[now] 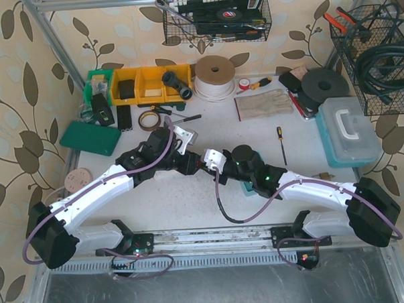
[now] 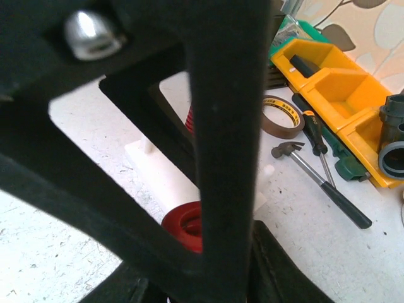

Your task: Install the large spring

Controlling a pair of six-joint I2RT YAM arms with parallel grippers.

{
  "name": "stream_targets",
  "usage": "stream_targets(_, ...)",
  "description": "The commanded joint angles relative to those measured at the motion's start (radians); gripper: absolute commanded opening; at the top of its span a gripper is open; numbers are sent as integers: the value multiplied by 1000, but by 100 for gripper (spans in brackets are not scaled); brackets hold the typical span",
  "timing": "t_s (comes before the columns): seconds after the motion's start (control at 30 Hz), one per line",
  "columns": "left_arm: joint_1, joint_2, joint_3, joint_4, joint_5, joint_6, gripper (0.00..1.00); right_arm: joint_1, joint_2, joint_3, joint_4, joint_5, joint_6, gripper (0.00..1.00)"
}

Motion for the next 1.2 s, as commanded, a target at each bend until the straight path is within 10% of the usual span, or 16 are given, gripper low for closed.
stream_targets(0.0,-10,21,10,51,53,-12,56,11,4,-13,88,-4,-7,0)
stream_targets(0.43,-10,70,40,-40,66,-28,46,16,8,-21,110,69,-6,0)
stream_targets(0.7,-10,61,57,-68,57,-39,1,17,14,-14,93,120,-1,1)
stream_targets(1.1,12,78,252,-299,-190,72,0,16,-75,-85,112,152,-44,99)
stream_targets(1.17,37,86,278,-321,-230,92,0,16,-95,-106,138,199,-51,100)
